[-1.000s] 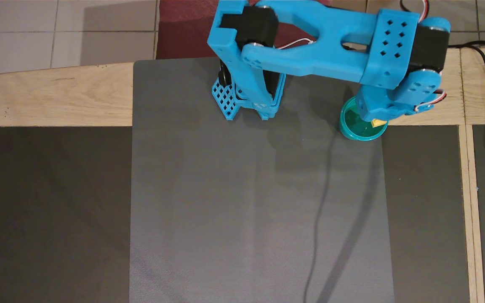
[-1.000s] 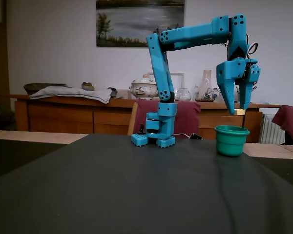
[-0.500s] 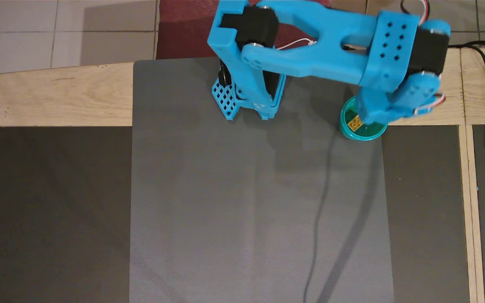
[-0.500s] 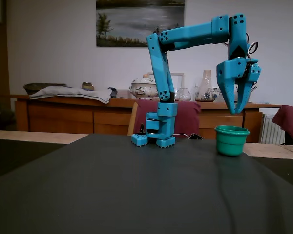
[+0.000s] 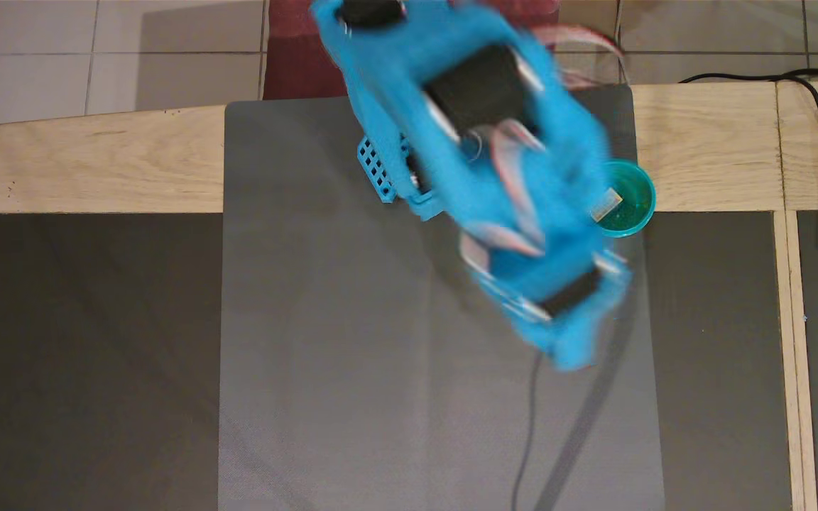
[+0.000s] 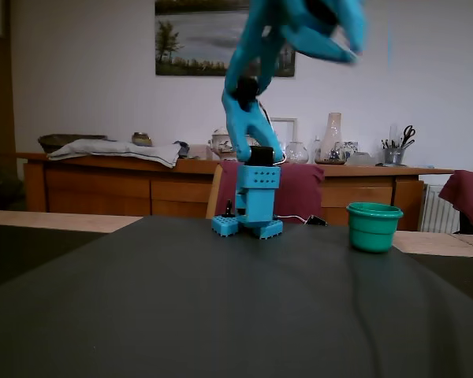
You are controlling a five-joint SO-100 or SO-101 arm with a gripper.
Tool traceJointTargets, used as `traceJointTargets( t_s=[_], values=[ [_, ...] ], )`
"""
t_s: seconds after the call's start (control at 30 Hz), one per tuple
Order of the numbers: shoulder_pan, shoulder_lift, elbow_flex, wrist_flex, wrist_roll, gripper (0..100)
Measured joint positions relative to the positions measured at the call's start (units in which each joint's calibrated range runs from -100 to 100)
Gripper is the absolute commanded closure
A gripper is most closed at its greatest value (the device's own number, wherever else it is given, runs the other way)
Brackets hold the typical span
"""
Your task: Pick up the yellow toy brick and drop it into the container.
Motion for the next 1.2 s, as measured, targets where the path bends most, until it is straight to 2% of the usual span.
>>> traceJointTargets(
  t_s=[0.17, 0.3, 0.53, 0.63, 0.77, 0.9, 1.2],
  values=[
    [12.77, -14.11, 13.41, -0.09, 0.0, 100],
    [18.93, -27.45, 29.27, -6.86, 0.0, 100],
    [20.12, -50.57, 64.43, -19.01, 0.0, 100],
    [20.27, -50.91, 72.77, -20.24, 0.0, 100],
    [20.04, -51.42, 78.39, -21.12, 0.0, 100],
    [20.04, -52.02, 86.91, -27.54, 0.0, 100],
    [19.97, -52.1, 87.45, -28.6, 0.0, 100]
  ],
)
